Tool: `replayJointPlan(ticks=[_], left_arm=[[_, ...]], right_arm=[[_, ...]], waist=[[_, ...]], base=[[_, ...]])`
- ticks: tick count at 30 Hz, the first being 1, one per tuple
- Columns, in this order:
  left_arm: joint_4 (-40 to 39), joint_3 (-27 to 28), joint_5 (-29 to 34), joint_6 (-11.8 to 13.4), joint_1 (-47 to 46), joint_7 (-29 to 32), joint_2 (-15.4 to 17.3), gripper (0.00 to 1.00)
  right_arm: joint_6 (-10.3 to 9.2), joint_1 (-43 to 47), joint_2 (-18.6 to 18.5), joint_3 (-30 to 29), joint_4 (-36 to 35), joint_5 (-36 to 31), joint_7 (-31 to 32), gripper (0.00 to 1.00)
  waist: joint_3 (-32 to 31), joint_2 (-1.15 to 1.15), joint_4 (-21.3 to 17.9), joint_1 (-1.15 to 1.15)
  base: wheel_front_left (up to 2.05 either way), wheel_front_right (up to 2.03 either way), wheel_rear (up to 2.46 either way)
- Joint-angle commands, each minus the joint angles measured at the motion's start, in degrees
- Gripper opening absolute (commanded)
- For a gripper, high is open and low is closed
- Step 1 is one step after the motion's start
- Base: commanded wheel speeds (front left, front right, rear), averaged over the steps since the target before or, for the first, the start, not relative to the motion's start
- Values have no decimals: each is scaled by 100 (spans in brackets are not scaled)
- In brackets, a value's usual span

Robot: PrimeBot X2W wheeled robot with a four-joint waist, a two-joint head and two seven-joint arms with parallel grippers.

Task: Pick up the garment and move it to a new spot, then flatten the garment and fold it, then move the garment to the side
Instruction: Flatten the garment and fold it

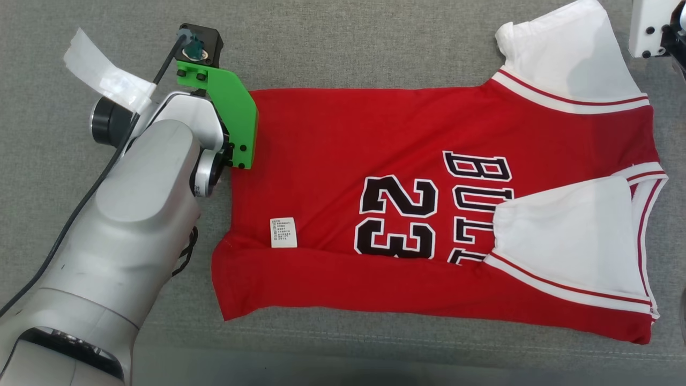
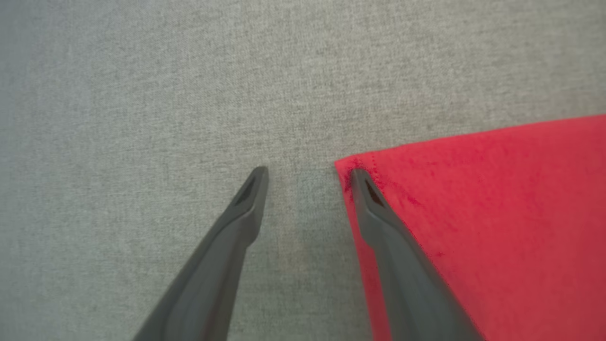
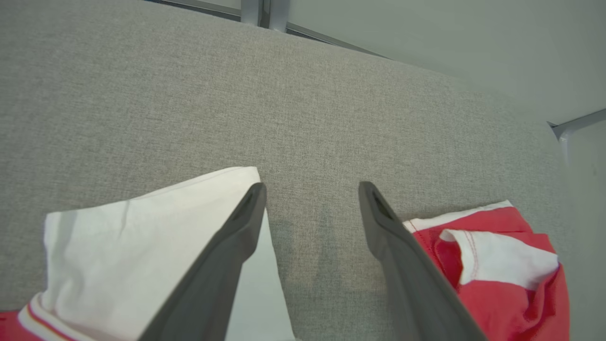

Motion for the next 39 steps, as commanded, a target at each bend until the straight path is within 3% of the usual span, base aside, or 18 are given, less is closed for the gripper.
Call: replayJointPlan(ticks=[1,5,8,11,12,13,14,28,39], left_arm=[[81,-14,-35,-59,-67,-36,-30,84],[168,-65,-117,-241,-81,30,-156,49],[183,-80,-222,-378,-67,83,-248,45],[207,-98,-278,-483,-92,114,-309,34],[218,-108,-283,-501,-96,113,-324,13],[237,-120,-287,-513,-97,101,-336,13],[252,-129,-295,-531,-101,103,-344,0],[378,-217,-319,-617,-166,-59,-523,0],[330,-329,-363,-674,-225,-202,-721,0]], right_arm=[[-1,-109,-29,-2,71,-58,-33,100],[-1,-86,-26,-65,206,-22,143,100],[-1,-26,-76,-78,206,-2,162,100],[-1,-26,-91,-143,274,-5,179,100],[-1,-34,-79,-169,309,6,181,100],[-1,-37,-62,-190,340,18,194,100],[-1,-44,-59,-220,380,14,191,100],[-1,-379,-180,-209,904,214,-46,100],[-1,-718,-134,-447,1370,79,144,100]], waist=[[54,0,27,-1],[87,0,55,-1],[84,0,82,-1],[98,0,99,-1],[100,0,104,-1],[102,0,108,-1],[108,0,115,-1],[282,0,360,-1],[415,0,541,-1]], base=[[0,0,0],[0,0,0],[0,0,0],[0,0,0],[0,0,0],[0,0,0],[0,0,0],[0,0,0],[0,0,0]])
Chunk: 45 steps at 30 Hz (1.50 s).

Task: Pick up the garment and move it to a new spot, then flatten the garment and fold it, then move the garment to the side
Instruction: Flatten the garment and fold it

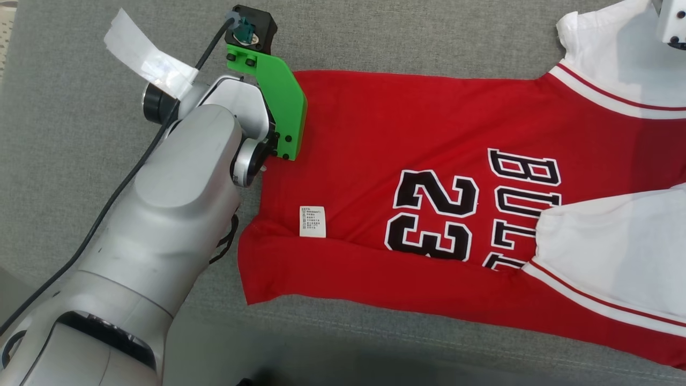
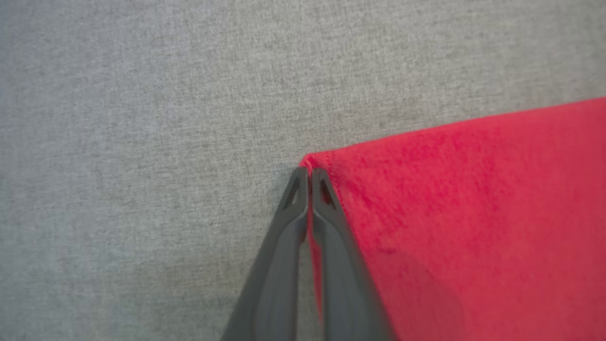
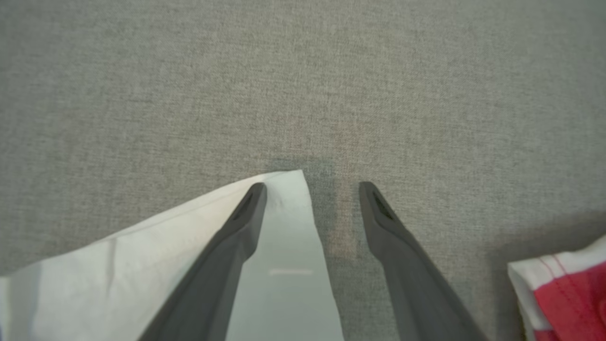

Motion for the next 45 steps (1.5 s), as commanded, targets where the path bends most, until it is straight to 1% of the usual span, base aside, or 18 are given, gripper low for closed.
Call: replayJointPlan(ticks=[1,5,7,9,11,12,14,15,17,27,29,34,38,42,45], left_arm=[[80,-114,-34,-65,97,33,-147,0],[57,-151,-37,-61,73,23,-185,0],[49,-170,-46,-58,60,31,-204,0],[45,-180,-65,-74,61,18,-217,0],[55,-193,-71,-72,64,10,-220,0],[61,-201,-73,-67,64,11,-221,0],[65,-212,-83,-63,60,16,-224,0],[68,-219,-79,-60,54,19,-226,0],[71,-227,-76,-60,36,23,-222,0],[3,-195,-73,-52,-120,-29,-69,0],[-29,-179,-78,-48,-124,-56,-21,0],[-114,-181,-69,-51,-66,-109,130,0],[-206,-185,-66,-24,6,-143,233,0],[-341,-233,-9,91,167,-203,343,0],[-468,-270,-7,102,346,-238,413,0]], right_arm=[[-1,-64,18,-62,42,-59,23,100],[-1,-122,40,-313,160,-178,211,85],[-1,-150,76,-368,175,-220,244,72],[-1,-178,102,-412,174,-272,233,48],[-1,-176,106,-459,196,-317,264,44],[-1,-174,114,-484,203,-330,270,37],[-1,-183,135,-520,209,-360,266,33],[-1,-190,145,-532,211,-373,258,25],[-1,-199,159,-516,209,-391,210,1],[-1,-174,120,-177,196,-49,-12,0],[-1,-119,121,-45,155,110,-68,0],[-1,101,-21,363,-77,680,-191,0],[-1,407,-233,723,-441,1154,-129,0],[-1,845,-487,1036,-993,1655,-31,0],[-1,1260,-660,1206,-1461,2069,65,0]], waist=[[8,0,21,0],[33,0,42,0],[58,0,47,0],[64,0,50,0],[57,0,54,0],[56,0,56,0],[63,0,59,0],[71,0,58,0],[81,0,53,0],[-18,0,-22,0],[-59,0,-52,0],[-218,0,-130,0],[-370,0,-197,0],[-528,0,-237,0],[-653,0,-259,0]], base=[[0,0,0],[0,0,0],[0,0,0],[0,0,0],[0,0,0],[0,0,0],[0,0,0],[0,0,0],[0,0,0],[0,0,0],[0,0,0],[0,0,0],[0,0,0],[0,0,0],[0,0,0]])
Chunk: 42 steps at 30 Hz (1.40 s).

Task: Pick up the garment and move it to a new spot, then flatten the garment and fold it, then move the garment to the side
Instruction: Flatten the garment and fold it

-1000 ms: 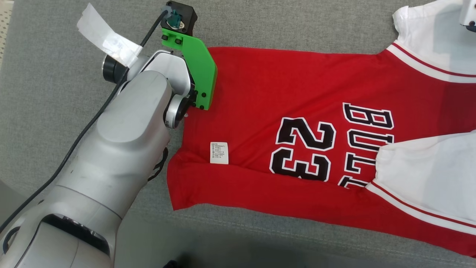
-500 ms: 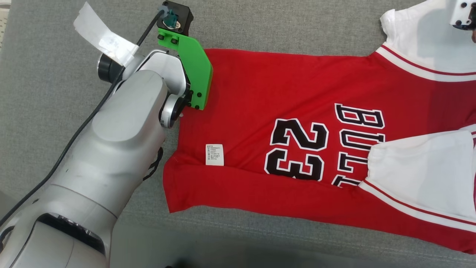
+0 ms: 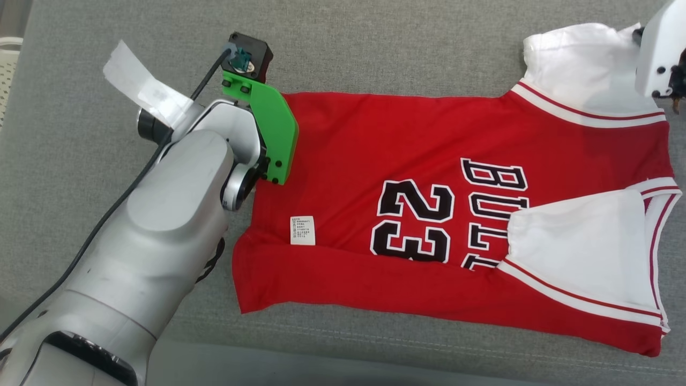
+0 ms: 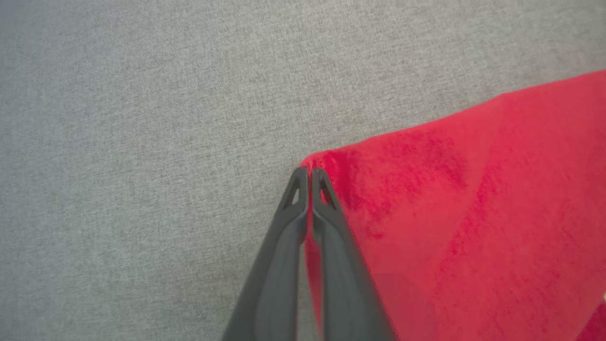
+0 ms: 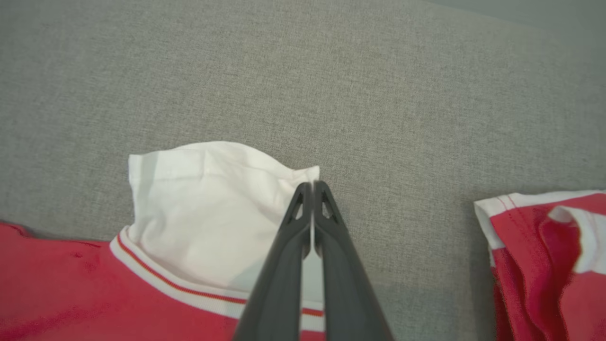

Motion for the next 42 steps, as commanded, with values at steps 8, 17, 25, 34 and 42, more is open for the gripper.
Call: replayJointPlan(ticks=[8,17,25,34,42], left_arm=[[-312,-12,112,233,495,-363,262,0],[-597,-10,138,421,972,-732,527,0],[-906,-259,518,279,1237,-1477,874,0],[-963,-672,1042,159,1319,-2025,1140,0],[-1158,-1234,1950,291,1498,-3164,1539,0]], right_arm=[[-1,1212,-341,140,-1204,651,59,0],[-1,2179,-422,7,-2020,942,251,0],[-1,2826,-486,-184,-2558,1125,594,0],[-1,3208,-430,-387,-2895,1147,883,0],[-1,3526,-322,-533,-3110,1128,1100,0]], waist=[[-501,0,-179,0],[-924,0,-336,0],[-1153,0,-468,0],[-1200,0,-538,0],[-1211,0,-562,0]], base=[[0,0,0],[0,0,0],[0,0,0],[0,0,0],[0,0,0]])
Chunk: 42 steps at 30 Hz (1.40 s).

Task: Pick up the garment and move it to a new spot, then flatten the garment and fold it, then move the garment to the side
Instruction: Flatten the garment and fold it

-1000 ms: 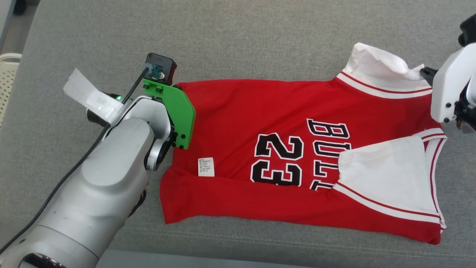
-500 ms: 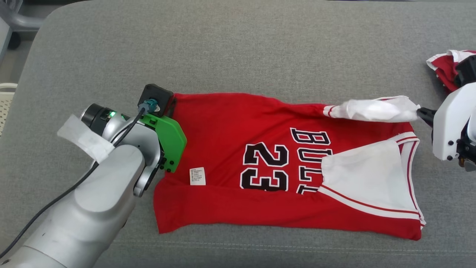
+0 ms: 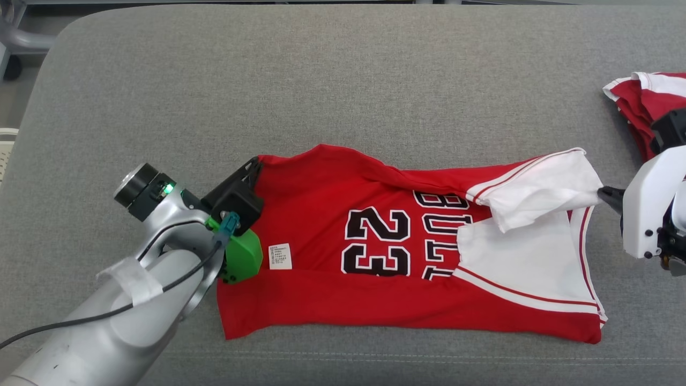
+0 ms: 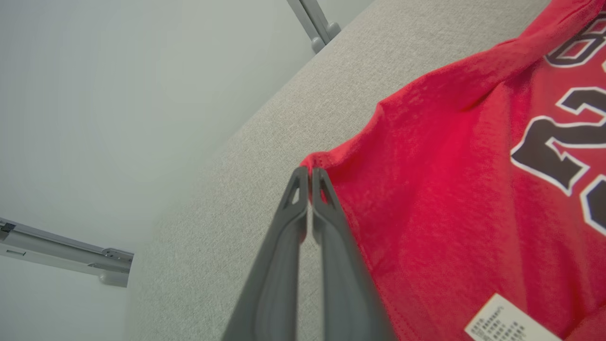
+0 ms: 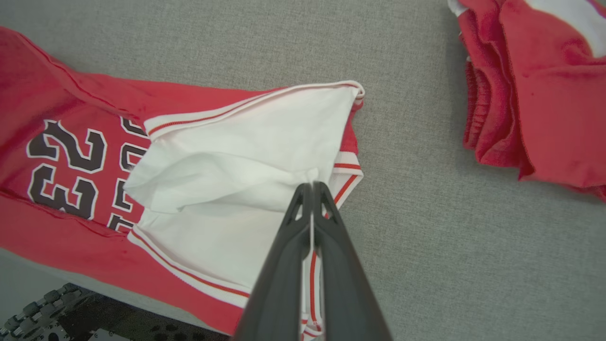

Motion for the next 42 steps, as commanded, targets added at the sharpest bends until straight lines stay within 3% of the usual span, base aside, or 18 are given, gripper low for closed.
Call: replayJointPlan(ticks=[1,11,22,28,32,34,35,36,37,42], left_arm=[[-1,-60,152,85,98,-160,91,0],[350,-219,467,447,357,-712,224,0],[676,-241,347,514,629,-818,87,0],[616,-250,231,453,931,-844,127,0],[641,-254,58,286,1045,-820,62,0],[699,-257,-11,234,1039,-743,38,24],[729,-232,-52,232,1027,-717,24,63],[782,-215,-93,225,1023,-644,7,100],[814,-194,-127,231,1015,-611,-3,100],[978,-124,-259,310,981,-500,-39,100]], right_arm=[[-1,114,23,-34,-26,10,46,0],[-1,431,142,-276,-198,-24,372,0],[-1,715,295,-434,-312,53,815,0],[-1,859,352,-561,-382,-12,950,0],[-1,907,414,-584,-413,-40,1000,0],[-1,939,452,-601,-413,-68,1011,0],[-1,957,484,-607,-394,-74,1040,0],[-1,969,506,-619,-387,-95,1058,32],[-1,964,524,-640,-389,-128,1061,100],[-1,1006,608,-664,-386,-164,1103,100]], waist=[[-7,0,5,0],[-65,0,-13,0],[-146,0,-41,0],[-229,0,-20,0],[-273,0,2,0],[-285,0,12,0],[-288,0,15,0],[-293,0,19,0],[-296,0,21,0],[-327,0,25,0]], base=[[0,0,0],[0,0,0],[0,0,0],[0,0,0],[0,0,0],[0,0,0],[0,0,0],[0,0,0],[0,0,0],[0,0,0]])
